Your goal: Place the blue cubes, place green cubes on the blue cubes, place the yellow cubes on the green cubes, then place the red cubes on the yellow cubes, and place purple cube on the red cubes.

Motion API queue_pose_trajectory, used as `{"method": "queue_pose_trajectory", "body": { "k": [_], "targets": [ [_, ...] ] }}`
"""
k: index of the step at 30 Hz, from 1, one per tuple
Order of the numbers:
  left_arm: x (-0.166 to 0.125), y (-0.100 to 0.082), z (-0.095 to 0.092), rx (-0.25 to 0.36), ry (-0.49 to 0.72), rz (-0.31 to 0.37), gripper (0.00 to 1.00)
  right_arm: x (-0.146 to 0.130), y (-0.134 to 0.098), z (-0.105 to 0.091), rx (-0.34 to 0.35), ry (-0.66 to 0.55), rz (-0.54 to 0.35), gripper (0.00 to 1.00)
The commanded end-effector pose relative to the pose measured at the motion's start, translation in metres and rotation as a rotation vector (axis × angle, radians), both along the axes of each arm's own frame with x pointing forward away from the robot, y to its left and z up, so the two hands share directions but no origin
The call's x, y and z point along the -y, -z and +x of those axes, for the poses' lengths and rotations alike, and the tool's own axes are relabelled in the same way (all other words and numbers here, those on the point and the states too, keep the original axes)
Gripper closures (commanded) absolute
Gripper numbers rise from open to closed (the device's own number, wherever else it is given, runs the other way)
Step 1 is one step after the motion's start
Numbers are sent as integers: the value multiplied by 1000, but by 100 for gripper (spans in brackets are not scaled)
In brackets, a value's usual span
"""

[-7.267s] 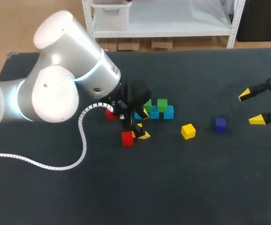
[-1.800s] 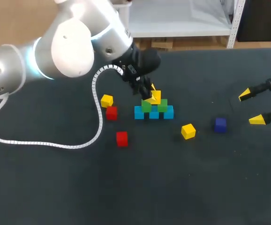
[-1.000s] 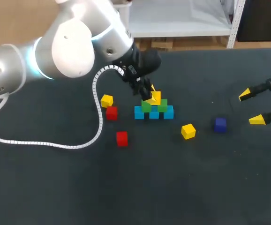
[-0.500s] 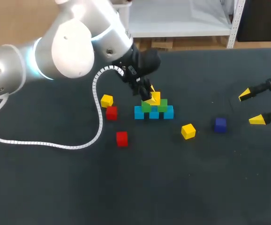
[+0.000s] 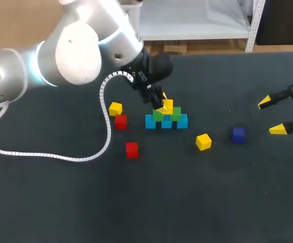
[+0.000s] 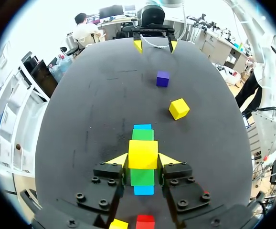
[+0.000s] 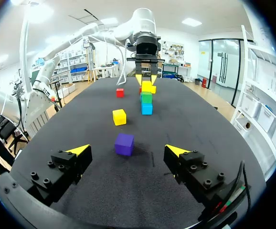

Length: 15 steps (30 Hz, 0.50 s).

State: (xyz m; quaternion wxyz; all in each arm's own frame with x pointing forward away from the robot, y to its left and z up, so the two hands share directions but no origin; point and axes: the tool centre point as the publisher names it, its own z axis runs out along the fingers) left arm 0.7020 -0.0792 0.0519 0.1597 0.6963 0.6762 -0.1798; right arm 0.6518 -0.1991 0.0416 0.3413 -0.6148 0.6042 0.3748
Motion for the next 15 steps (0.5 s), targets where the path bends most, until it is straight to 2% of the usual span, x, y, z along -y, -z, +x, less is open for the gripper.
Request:
{"method": "queue_pose_trajectory", "body": {
  "k": [1, 9, 11, 12, 15],
  "targets": [
    [0, 0, 1, -1, 1, 0, 62, 0, 0, 0, 1, 0, 1, 0],
    [0, 1, 2, -3, -1, -1, 50, 0, 0, 0, 1, 0, 1, 0],
    [0, 1, 2, -3, -1, 0, 32, 0, 0, 0, 1, 0, 1, 0],
    [-1, 0, 2, -4, -2, 1, 0, 0, 0, 0, 1, 0, 1, 0],
    [-5, -4, 3, 3, -8, 4, 0, 0, 0, 0, 1, 0, 1, 0]
  ]
}}
